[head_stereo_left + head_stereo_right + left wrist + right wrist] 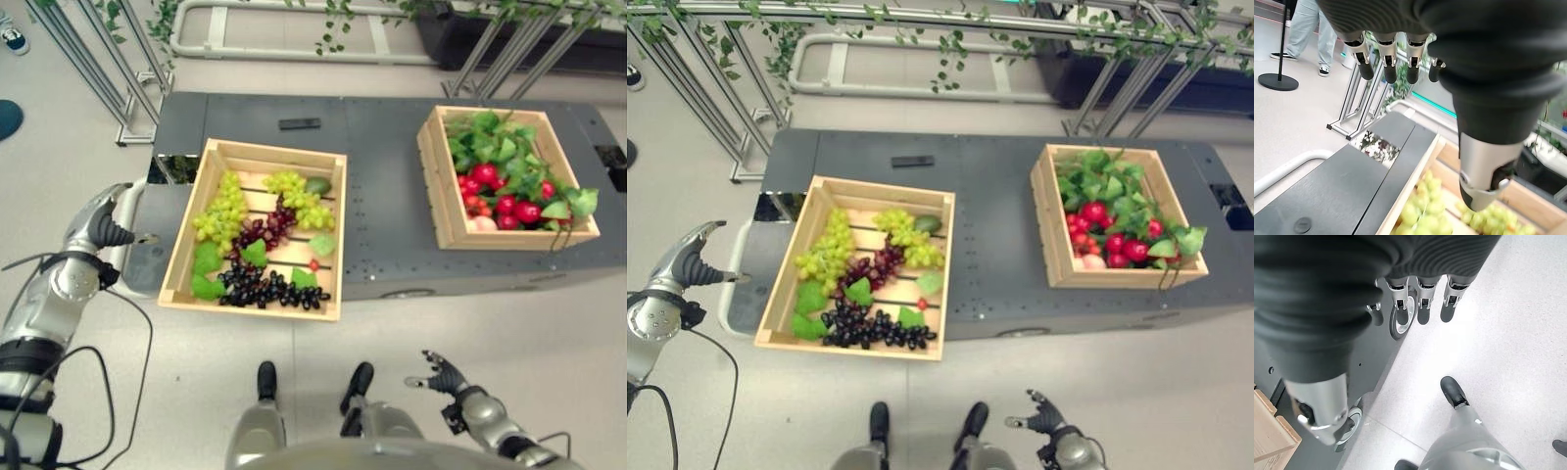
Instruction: Pick up the fruits from the basket on one side to the basket on the other side
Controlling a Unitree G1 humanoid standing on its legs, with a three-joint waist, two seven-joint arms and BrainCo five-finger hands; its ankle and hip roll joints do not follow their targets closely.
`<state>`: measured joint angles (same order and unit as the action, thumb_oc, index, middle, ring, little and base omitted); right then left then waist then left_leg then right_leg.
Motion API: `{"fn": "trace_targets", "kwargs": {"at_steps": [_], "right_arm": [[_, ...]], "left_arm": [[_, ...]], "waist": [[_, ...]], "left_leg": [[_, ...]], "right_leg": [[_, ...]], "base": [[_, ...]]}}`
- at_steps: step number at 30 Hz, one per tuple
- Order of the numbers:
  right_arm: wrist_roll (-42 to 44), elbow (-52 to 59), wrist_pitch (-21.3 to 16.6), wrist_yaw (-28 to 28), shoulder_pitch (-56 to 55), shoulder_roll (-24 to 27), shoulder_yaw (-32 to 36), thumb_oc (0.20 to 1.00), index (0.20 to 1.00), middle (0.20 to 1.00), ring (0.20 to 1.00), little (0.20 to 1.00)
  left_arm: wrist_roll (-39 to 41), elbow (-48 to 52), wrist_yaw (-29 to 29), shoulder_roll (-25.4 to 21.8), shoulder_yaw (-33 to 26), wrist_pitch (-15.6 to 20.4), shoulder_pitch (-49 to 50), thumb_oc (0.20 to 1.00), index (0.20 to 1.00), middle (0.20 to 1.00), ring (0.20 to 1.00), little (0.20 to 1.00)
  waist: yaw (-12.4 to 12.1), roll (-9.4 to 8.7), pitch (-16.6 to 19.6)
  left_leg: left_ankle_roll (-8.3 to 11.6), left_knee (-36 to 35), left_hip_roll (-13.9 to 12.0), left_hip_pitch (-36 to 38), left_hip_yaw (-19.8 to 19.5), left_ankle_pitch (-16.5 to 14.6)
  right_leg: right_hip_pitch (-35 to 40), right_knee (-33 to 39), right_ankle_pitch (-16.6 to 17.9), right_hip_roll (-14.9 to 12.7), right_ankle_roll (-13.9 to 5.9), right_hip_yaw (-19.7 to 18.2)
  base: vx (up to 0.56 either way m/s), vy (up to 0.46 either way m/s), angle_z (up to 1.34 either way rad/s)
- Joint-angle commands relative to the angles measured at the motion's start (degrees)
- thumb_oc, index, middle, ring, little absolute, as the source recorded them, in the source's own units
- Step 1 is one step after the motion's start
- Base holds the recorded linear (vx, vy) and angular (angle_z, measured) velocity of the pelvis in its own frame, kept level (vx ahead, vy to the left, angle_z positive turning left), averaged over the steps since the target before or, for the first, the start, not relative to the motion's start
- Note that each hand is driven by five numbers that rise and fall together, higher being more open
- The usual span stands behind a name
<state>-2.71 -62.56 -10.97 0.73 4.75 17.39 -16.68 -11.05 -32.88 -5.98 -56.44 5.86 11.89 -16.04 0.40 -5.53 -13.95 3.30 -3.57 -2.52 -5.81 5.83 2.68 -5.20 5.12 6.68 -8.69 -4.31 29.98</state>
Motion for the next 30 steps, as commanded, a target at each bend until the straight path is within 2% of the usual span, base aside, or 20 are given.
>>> {"fn": "trace_targets", "kwargs": {"at_steps": [1,5,9,12,22,30], "right_arm": [[0.86,2.06,-1.5,-0.1,0.83,2.21,-2.79,1.0,1.0,1.0,1.0,1.0],[0.91,2.83,-1.81,-0.02,1.05,2.67,-3.12,1.0,1.0,1.0,1.0,1.0],[1.44,3.55,-2.04,0.18,1.85,3.09,-3.45,1.0,1.0,1.0,1.0,1.0],[1.47,3.86,-2.0,0.44,2.11,3.39,-3.2,1.0,1.0,1.0,1.0,1.0],[2.31,6.15,-2.18,0.97,3.9,3.97,-3.91,1.0,1.0,1.0,1.0,1.0],[2.58,7.87,-1.97,2.29,5.86,4.45,-3.97,1.0,1.0,1.0,1.0,1.0]], "left_arm": [[-3.81,-1.07,0.41,-4.01,1.58,2.58,-3.0,1.0,1.0,1.0,1.0,1.0],[-8.54,0.12,1.53,-7.15,6.23,3.23,-4.31,1.0,1.0,1.0,1.0,1.0],[-9.86,-1.76,1.6,-6.33,11.04,3.38,-7.26,1.0,1.0,1.0,1.0,1.0],[-9.88,-0.36,2.45,-5.81,11.7,3.26,-7.23,1.0,1.0,1.0,1.0,1.0],[-12.07,-1.44,2.55,-0.91,17.78,3.6,-9.84,1.0,1.0,1.0,1.0,1.0],[-13.25,-2.79,2.18,6.99,21.33,2.66,-12.02,1.0,1.0,1.0,1.0,1.0]], "waist": [[0.23,0.86,0.51],[0.48,0.61,-0.49],[0.69,0.48,-1.39],[0.72,0.57,-1.88],[1.63,0.46,-4.47],[2.85,0.31,-6.46]], "left_leg": [[-1.52,0.58,1.99,-2.39,0.31,-0.11],[-1.51,0.62,1.9,-3.24,0.22,0.04],[-1.53,0.64,1.84,-4.0,0.13,0.23],[-1.6,0.72,1.92,-4.36,0.09,0.23],[-1.72,0.85,1.68,-6.02,0.1,0.57],[-1.93,1.14,1.51,-7.31,0.54,0.66]], "right_leg": [[-4.73,-6.32,-2.66,-0.42,-3.96,-2.09],[-5.79,-6.9,-2.78,-0.29,-3.95,-2.16],[-6.78,-7.35,-2.77,-0.24,-3.87,-2.18],[-7.29,-7.47,-2.69,-0.17,-3.86,-2.22],[-9.88,-8.4,-2.66,-0.14,-3.71,-2.96],[-12.06,-9.28,-2.6,-0.15,-3.56,-3.66]], "base": [[0.0,0.0,0.0],[0.0,-0.002,-0.01],[0.0,0.0,0.0],[0.0,0.0,0.0],[-0.01,0.004,-0.01],[0.0,0.002,-0.03]]}}
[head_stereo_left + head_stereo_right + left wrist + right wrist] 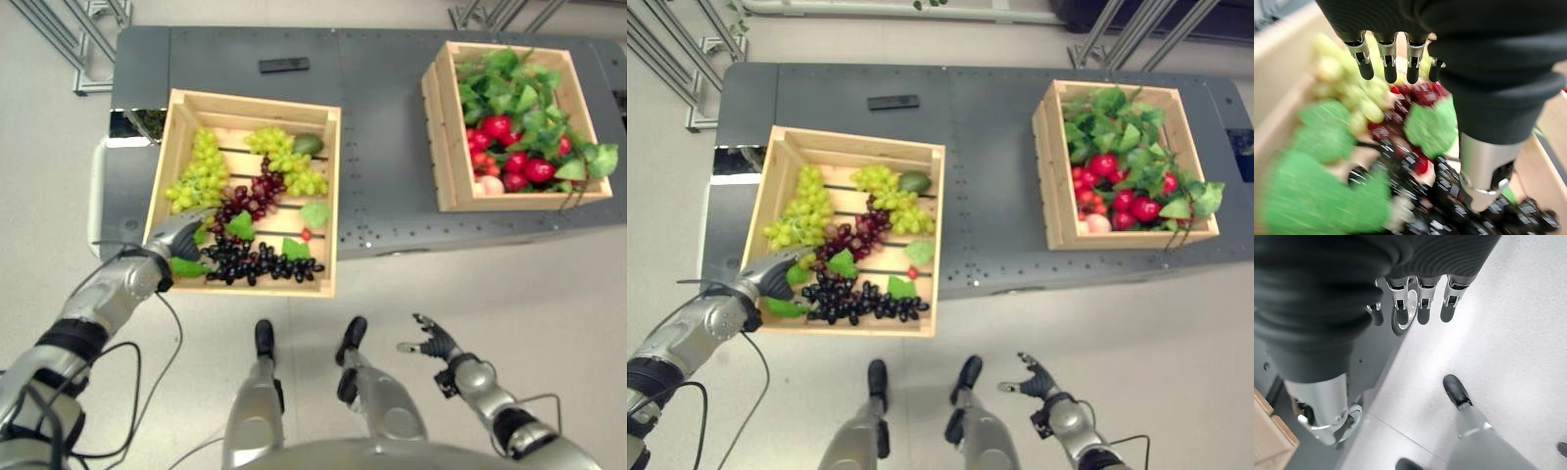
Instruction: Pick up the fruits from the basket on one side to the basket on the other side
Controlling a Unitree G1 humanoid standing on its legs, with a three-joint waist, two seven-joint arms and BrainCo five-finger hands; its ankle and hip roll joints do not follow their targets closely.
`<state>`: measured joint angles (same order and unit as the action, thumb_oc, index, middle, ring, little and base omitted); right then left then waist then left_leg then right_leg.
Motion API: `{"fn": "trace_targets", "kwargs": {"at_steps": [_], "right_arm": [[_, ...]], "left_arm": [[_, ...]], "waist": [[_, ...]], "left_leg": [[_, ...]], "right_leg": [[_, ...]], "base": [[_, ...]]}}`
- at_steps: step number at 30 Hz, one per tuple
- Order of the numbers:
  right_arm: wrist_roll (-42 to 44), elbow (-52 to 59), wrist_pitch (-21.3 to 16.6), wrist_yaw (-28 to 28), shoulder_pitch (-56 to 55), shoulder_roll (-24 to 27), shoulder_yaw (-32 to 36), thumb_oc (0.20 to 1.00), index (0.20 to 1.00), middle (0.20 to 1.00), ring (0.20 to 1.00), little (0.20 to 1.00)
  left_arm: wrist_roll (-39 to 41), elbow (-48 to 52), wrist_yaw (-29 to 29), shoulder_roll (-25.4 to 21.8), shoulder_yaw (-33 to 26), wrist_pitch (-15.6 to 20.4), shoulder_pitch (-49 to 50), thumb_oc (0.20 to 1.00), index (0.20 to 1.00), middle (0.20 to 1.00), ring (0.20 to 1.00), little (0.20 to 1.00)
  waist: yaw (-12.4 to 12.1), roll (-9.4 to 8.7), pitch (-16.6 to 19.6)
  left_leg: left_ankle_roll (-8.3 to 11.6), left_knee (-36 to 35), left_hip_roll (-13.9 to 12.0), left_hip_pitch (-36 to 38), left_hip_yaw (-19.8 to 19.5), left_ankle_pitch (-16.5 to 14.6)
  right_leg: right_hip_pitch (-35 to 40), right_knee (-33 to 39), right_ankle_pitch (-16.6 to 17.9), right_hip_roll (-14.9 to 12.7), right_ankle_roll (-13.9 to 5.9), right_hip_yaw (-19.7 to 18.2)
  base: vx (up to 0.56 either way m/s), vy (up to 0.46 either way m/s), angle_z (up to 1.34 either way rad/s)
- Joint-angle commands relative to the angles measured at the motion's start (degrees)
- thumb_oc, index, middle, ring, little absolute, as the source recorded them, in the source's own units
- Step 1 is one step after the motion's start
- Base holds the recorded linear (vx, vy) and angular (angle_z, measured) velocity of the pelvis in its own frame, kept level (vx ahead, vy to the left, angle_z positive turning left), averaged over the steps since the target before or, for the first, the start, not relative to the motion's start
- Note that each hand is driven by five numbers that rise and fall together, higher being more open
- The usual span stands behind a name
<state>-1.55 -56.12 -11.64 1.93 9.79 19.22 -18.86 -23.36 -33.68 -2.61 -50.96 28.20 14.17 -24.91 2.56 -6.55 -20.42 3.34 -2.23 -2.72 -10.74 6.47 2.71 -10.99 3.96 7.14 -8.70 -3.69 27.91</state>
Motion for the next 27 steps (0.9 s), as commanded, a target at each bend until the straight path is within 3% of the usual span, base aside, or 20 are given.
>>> {"fn": "trace_targets", "kwargs": {"at_steps": [1,14,27], "right_arm": [[1.44,1.8,-1.33,1.22,0.91,2.67,-1.76,1.0,1.0,1.0,1.0,1.0],[2.25,4.36,-1.04,2.41,3.74,3.05,-2.38,1.0,1.0,1.0,1.0,1.0],[5.39,12.63,-1.97,4.25,4.98,4.38,0.11,1.0,1.0,1.0,1.0,1.0]], "left_arm": [[-1.12,-1.9,-1.26,2.14,-0.8,0.25,-3.23,1.0,1.0,1.0,1.0,1.0],[-4.32,-4.54,-1.42,11.0,4.47,-1.21,-5.58,1.0,1.0,1.0,1.0,1.0],[-6.86,-10.59,-3.79,15.03,3.85,-4.24,-4.94,1.0,1.0,1.0,1.0,1.0]], "waist": [[0.88,1.25,-0.15],[2.21,1.01,-2.73],[3.37,0.18,-5.18]], "left_leg": [[-2.0,-0.2,1.68,-2.49,-0.05,0.61],[-2.1,-0.04,1.37,-4.71,0.26,1.04],[-2.26,0.76,1.07,-7.31,1.09,1.03]], "right_leg": [[-6.36,-8.13,-3.02,-0.08,-4.16,-1.71],[-9.69,-9.0,-2.73,0.16,-3.99,-2.48],[-13.56,-10.02,-2.03,0.44,-3.92,-3.45]], "base": [[-0.01,-0.011,-0.16],[-0.01,-0.004,-0.04],[-0.02,-0.013,-0.06]]}}
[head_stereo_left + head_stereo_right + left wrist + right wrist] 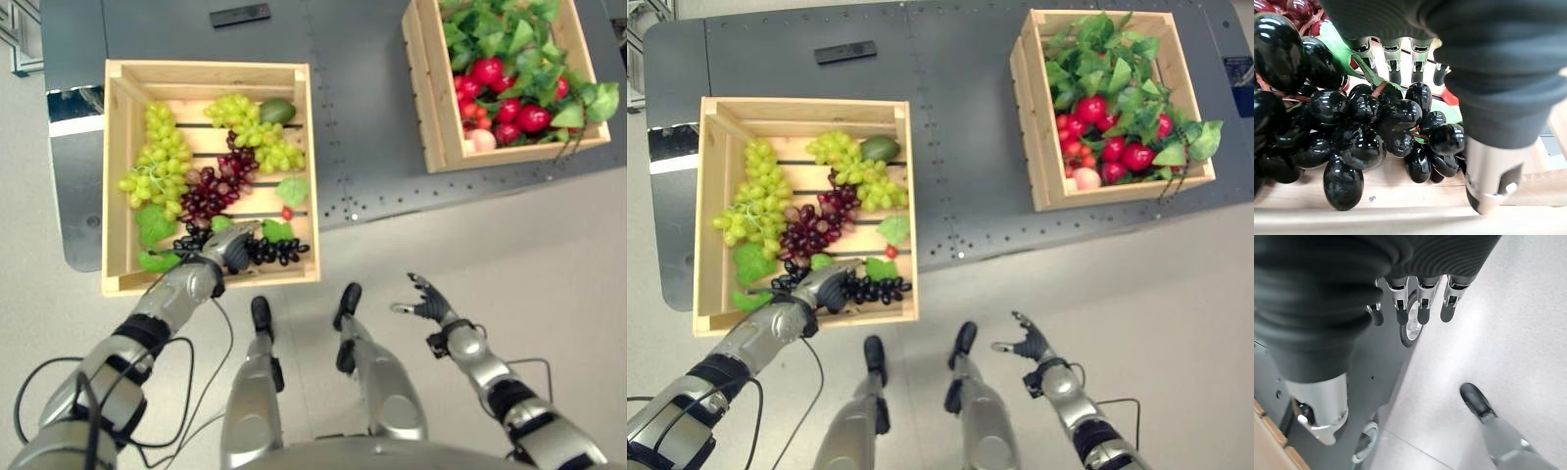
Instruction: Pick up the fruits from the basket on one side to the basket on the other side
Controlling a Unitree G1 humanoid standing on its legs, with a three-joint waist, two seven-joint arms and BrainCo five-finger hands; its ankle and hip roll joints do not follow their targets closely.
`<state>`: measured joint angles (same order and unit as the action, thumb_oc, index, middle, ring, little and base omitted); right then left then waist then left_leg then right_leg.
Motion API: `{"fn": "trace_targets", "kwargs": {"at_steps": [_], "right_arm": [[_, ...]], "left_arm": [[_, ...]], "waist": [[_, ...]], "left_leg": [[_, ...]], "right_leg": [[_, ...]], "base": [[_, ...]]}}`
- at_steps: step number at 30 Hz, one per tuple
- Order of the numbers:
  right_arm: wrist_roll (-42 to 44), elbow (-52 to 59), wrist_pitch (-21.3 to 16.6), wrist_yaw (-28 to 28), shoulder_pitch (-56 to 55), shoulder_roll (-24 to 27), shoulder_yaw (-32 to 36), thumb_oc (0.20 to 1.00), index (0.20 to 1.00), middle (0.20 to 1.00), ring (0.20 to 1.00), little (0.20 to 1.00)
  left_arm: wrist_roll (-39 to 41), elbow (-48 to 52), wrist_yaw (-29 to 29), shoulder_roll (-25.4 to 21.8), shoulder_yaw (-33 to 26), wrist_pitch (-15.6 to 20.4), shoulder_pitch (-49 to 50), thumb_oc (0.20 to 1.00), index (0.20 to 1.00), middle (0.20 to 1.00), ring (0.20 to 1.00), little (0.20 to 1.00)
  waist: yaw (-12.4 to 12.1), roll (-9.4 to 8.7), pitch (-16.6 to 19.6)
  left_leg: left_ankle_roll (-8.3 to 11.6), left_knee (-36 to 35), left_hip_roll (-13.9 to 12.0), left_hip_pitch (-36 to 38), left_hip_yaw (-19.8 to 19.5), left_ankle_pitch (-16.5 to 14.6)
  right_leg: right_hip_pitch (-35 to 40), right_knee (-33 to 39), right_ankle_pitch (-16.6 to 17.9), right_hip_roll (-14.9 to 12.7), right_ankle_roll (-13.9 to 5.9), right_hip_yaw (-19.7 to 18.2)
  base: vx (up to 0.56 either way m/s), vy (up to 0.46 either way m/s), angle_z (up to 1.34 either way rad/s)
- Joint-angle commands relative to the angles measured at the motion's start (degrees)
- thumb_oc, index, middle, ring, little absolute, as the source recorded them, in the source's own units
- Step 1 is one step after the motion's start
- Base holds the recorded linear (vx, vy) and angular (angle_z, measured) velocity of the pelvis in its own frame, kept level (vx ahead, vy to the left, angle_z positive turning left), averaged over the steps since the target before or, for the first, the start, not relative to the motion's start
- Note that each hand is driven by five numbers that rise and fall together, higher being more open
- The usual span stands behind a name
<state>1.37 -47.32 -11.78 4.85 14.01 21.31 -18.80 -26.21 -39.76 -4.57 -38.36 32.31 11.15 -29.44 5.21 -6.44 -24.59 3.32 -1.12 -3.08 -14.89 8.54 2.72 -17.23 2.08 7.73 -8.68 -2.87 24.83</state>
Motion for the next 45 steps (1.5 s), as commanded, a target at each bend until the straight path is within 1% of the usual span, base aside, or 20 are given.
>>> {"fn": "trace_targets", "kwargs": {"at_steps": [1,5,10,13,17,18,19,21,23,24,25,32,35,45], "right_arm": [[2.61,4.62,-1.93,1.34,0.64,2.32,0.2,1.0,1.0,1.0,1.0,1.0],[3.08,6.89,-2.58,1.25,0.29,2.68,0.36,1.0,1.0,1.0,1.0,1.0],[3.58,10.05,-3.29,1.07,0.2,3.29,-0.14,1.0,1.0,1.0,1.0,1.0],[3.96,12.06,-3.62,0.73,0.24,3.66,-0.34,1.0,1.0,1.0,1.0,1.0],[5.71,15.17,-4.41,0.78,1.08,3.54,-0.8,1.0,1.0,1.0,1.0,1.0],[5.72,15.22,-4.38,0.78,1.08,3.56,-0.81,1.0,1.0,1.0,1.0,1.0],[6.29,16.28,-4.67,0.69,1.28,3.48,-0.85,1.0,1.0,1.0,1.0,1.0],[6.95,17.46,-4.96,0.75,1.67,3.38,-1.07,1.0,1.0,1.0,1.0,1.0],[7.59,18.06,-5.23,0.68,1.95,3.07,-1.39,1.0,1.0,1.0,1.0,1.0],[7.59,18.06,-5.22,0.68,1.95,3.07,-1.4,1.0,1.0,1.0,1.0,1.0],[7.75,19.07,-5.38,0.32,1.76,3.13,-1.65,1.0,1.0,1.0,1.0,1.0],[8.01,20.53,-6.06,0.51,1.57,3.18,-2.01,1.0,1.0,1.0,1.0,1.0],[8.37,21.62,-6.25,0.33,1.11,3.08,-1.71,1.0,1.0,1.0,1.0,1.0],[8.77,22.33,-6.34,-0.1,-0.24,3.25,-1.34,1.0,1.0,1.0,1.0,1.0]], "left_arm": [[-4.31,-4.96,-2.1,2.52,-0.33,-1.29,-0.28,1.0,1.0,1.0,1.0,1.0],[-5.11,-7.35,-2.64,2.89,-0.08,-1.2,0.35,1.0,1.0,1.0,1.0,1.0],[-6.66,-11.36,-3.38,3.25,0.59,-1.64,0.98,1.0,1.0,1.0,1.0,1.0],[-7.54,-15.13,-3.85,3.77,0.57,-2.61,0.77,1.0,1.0,1.0,1.0,1.0],[-6.24,-21.54,-6.36,5.47,-1.61,-4.66,-1.14,1.0,1.0,1.0,1.0,1.0],[-6.24,-21.68,-6.44,5.53,-1.6,-4.62,-1.21,1.0,1.0,1.0,1.0,1.0],[-6.22,-23.41,-6.82,5.71,-2.14,-5.0,-1.73,1.0,1.0,1.0,1.0,1.0],[-6.01,-24.59,-7.36,5.53,-2.36,-5.34,-2.41,1.0,1.0,1.0,1.0,1.0],[-5.89,-25.33,-7.61,5.55,-2.41,-5.61,-3.0,1.0,1.0,1.0,1.0,1.0],[-5.89,-25.36,-7.63,5.55,-2.41,-5.6,-3.02,1.0,1.0,1.0,1.0,1.0],[-5.96,-25.55,-7.7,5.42,-2.6,-5.77,-3.29,1.0,1.0,1.0,1.0,1.0],[-5.8,-24.92,-8.42,4.76,-2.75,-5.95,-4.12,1.0,1.0,1.0,1.0,1.0],[-5.9,-23.6,-8.55,4.07,-2.87,-5.81,-4.2,1.0,1.0,1.0,1.0,1.0],[-6.19,-19.76,-8.58,1.51,-3.36,-6.06,-4.18,1.0,1.0,1.0,1.0,1.0]], "waist": [[0.78,-0.01,-1.09],[1.14,-0.34,-1.46],[1.78,-1.46,-1.77],[2.34,-2.67,-1.91],[3.33,-4.7,-2.1],[3.34,-4.7,-2.05],[3.82,-5.58,-1.93],[4.16,-6.48,-1.66],[4.48,-7.2,-1.55],[4.48,-7.22,-1.54],[4.67,-7.72,-1.51],[4.94,-8.26,-1.43],[4.71,-8.49,-1.42],[4.02,-8.27,-1.47]], "left_leg": [[-2.22,-0.28,1.36,-3.39,-0.95,1.03],[-2.1,-0.42,1.31,-4.11,-0.65,1.24],[-1.97,-0.08,0.82,-5.13,-0.17,1.18],[-1.84,0.64,0.44,-6.11,0.39,1.03],[-1.61,1.44,-0.24,-7.72,0.91,1.08],[-1.61,1.46,-0.23,-7.8,0.94,1.08],[-1.47,1.46,-0.5,-8.4,1.45,1.15],[-1.33,1.67,-0.82,-9.09,1.89,1.13],[-1.25,1.82,-1.06,-9.42,2.17,1.06],[-1.24,1.84,-1.07,-9.44,2.19,1.05],[-1.19,1.91,-1.22,-9.48,2.23,0.88],[-0.84,1.39,-1.59,-9.8,2.1,0.99],[-0.74,1.04,-1.77,-9.9,1.73,1.05],[-0.7,0.56,-1.61,-10.17,0.53,1.03]], "right_leg": [[-7.53,-8.18,-2.53,0.43,-4.74,-0.43],[-8.26,-7.84,-2.16,0.64,-4.75,-0.68],[-9.47,-7.54,-1.78,1.3,-4.64,-1.18],[-10.44,-7.51,-1.47,1.76,-4.58,-1.52],[-12.1,-7.21,-0.68,2.36,-4.56,-2.05],[-12.18,-7.2,-0.66,2.36,-4.55,-2.08],[-12.97,-6.86,-0.18,2.83,-4.64,-2.4],[-13.71,-6.47,0.2,3.22,-4.66,-2.75],[-14.08,-6.29,0.42,3.59,-4.66,-2.94],[-14.1,-6.28,0.42,3.6,-4.66,-2.96],[-14.21,-6.17,0.5,3.89,-4.66,-3.1],[-14.49,-5.18,0.82,4.37,-4.82,-2.72],[-14.35,-4.69,0.83,4.62,-4.89,-2.37],[-14.04,-4.07,0.72,4.73,-4.86,-1.61]], "base": [[-0.02,-0.03,-0.09],[-0.01,-0.019,-0.04],[-0.02,-0.037,-0.04],[-0.02,-0.049,-0.06],[-0.02,-0.057,-0.14],[-0.01,-0.045,-0.08],[0.0,-0.043,-0.08],[0.0,-0.05,-0.13],[0.0,-0.034,-0.13],[0.02,-0.045,-0.13],[0.02,-0.039,-0.12],[0.02,-0.036,-0.09],[0.01,-0.029,0.0],[0.01,-0.012,0.03]]}}
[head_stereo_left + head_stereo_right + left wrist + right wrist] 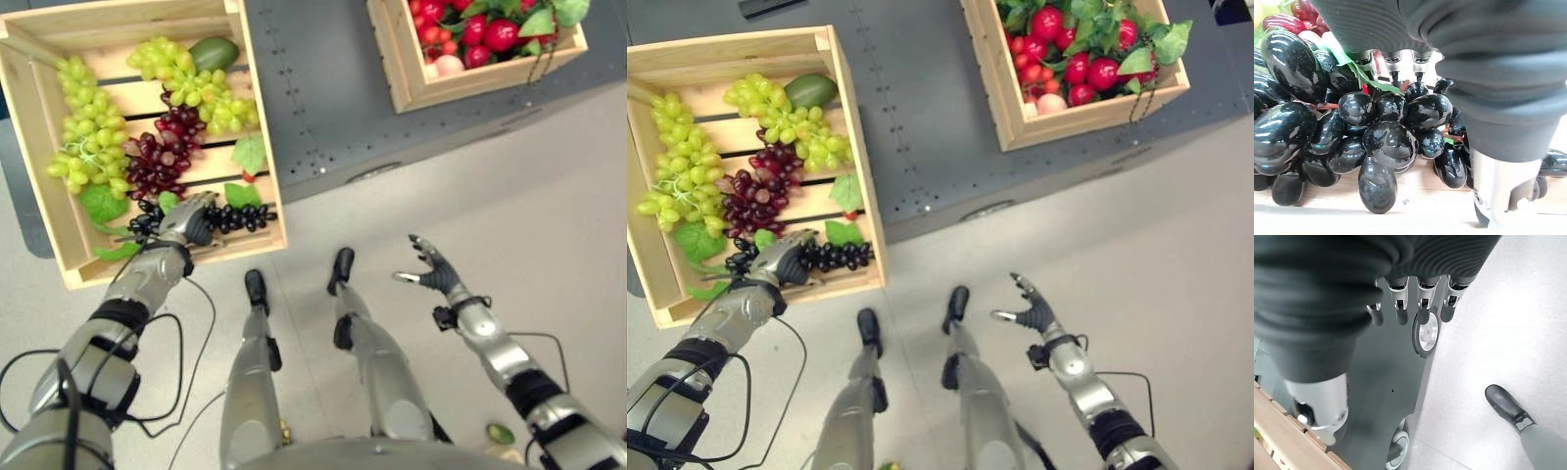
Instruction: Pick up the fruits from the basket on one side to the basket on the other side
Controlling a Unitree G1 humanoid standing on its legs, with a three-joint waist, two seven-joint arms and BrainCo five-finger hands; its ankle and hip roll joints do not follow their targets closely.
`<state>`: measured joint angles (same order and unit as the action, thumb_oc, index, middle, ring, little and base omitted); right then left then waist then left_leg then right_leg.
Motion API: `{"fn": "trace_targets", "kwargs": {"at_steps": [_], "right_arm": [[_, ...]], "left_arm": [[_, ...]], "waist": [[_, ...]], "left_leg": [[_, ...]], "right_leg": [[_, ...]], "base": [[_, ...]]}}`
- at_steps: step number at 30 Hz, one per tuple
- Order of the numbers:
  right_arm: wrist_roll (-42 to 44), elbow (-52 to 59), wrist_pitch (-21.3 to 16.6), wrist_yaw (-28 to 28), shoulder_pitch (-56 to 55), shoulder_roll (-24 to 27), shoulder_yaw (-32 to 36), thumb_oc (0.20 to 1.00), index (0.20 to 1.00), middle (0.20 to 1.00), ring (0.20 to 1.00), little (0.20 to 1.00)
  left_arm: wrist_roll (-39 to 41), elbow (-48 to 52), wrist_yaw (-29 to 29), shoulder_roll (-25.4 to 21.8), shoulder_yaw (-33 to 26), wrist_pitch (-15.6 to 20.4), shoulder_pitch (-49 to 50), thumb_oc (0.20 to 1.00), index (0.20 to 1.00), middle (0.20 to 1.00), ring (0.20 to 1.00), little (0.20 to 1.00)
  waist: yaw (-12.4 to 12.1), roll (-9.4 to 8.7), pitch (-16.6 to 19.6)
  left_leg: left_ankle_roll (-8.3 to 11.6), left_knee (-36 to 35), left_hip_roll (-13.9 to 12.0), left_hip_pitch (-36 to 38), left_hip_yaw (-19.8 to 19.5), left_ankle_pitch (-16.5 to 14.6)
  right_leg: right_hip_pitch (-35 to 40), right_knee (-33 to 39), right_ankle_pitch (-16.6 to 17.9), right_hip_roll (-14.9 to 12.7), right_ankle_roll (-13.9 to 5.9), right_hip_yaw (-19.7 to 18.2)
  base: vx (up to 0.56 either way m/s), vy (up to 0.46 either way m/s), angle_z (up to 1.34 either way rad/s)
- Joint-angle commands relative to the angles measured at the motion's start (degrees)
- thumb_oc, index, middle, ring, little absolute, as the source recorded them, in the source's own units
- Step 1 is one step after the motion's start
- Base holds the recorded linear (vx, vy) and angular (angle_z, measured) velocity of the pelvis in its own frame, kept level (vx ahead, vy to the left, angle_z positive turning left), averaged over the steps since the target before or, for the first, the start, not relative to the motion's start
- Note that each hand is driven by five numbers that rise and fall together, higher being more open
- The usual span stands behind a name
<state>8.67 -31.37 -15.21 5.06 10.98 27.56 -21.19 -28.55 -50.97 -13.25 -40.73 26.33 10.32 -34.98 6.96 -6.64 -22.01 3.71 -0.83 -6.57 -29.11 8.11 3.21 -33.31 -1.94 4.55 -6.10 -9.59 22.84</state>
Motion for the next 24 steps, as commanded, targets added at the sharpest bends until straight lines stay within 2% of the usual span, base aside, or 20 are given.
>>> {"fn": "trace_targets", "kwargs": {"at_steps": [1,10,11,12,13,24], "right_arm": [[1.62,6.65,-2.93,-0.46,2.62,-2.98,1.11,1.0,1.0,1.0,1.0,1.0],[1.6,8.29,-2.95,-1.22,1.9,-2.64,1.32,1.0,1.0,1.0,1.0,1.0],[1.6,8.31,-2.95,-1.22,1.89,-2.63,1.32,1.0,1.0,1.0,1.0,1.0],[1.55,8.33,-2.99,-1.19,1.79,-2.59,1.46,1.0,1.0,1.0,1.0,1.0],[1.5,8.35,-2.92,-1.21,1.7,-2.53,1.56,1.0,1.0,1.0,1.0,1.0],[1.28,9.29,-3.02,-1.53,1.27,-2.12,1.62,1.0,1.0,1.0,1.0,1.0]], "left_arm": [[-3.98,-8.24,0.06,3.61,2.54,-5.26,1.33,1.0,1.0,1.0,1.0,1.0],[-4.25,-6.31,-0.02,3.41,1.88,-5.47,1.37,1.0,1.0,1.0,1.0,1.0],[-4.25,-6.31,-0.01,3.41,1.88,-5.48,1.37,0.774,0.774,0.774,0.774,0.774],[-4.21,-6.45,0.12,3.73,1.66,-5.51,1.56,0.354,0.354,0.354,0.354,0.354],[-4.18,-6.64,0.14,3.81,1.53,-5.56,1.64,0.2,0.2,0.2,0.2,0.2],[-4.22,-7.96,0.09,4.52,1.58,-5.42,1.87,0.2,0.2,0.2,0.2,0.2]], "waist": [[2.2,-8.05,-4.11],[1.83,-8.27,-4.77],[1.83,-8.26,-4.76],[1.87,-8.25,-4.74],[1.9,-8.25,-4.7],[1.96,-7.76,-4.15]], "left_leg": [[-1.07,0.17,1.93,3.98,0.9,0.58],[-1.1,0.29,1.92,3.24,0.47,0.65],[-1.1,0.29,1.92,3.23,0.47,0.65],[-1.13,0.34,1.93,3.18,0.43,0.55],[-1.13,0.38,1.9,3.15,0.48,0.52],[-1.05,0.12,1.94,3.59,0.32,0.45]], "right_leg": [[2.03,0.05,3.9,2.16,1.84,0.46],[1.89,0.01,3.83,2.15,1.97,1.07],[1.88,0.01,3.83,2.15,1.97,1.07],[1.82,0.04,3.85,2.2,2.02,0.96],[1.85,0.08,3.87,2.2,2.02,0.94],[2.28,0.41,3.64,2.34,2.12,0.83]], "base": [[0.0,0.003,0.39],[0.0,-0.002,0.03],[0.0,0.004,-0.15],[0.0,0.006,-0.17],[-0.01,0.008,0.05],[0.0,0.002,0.01]]}}
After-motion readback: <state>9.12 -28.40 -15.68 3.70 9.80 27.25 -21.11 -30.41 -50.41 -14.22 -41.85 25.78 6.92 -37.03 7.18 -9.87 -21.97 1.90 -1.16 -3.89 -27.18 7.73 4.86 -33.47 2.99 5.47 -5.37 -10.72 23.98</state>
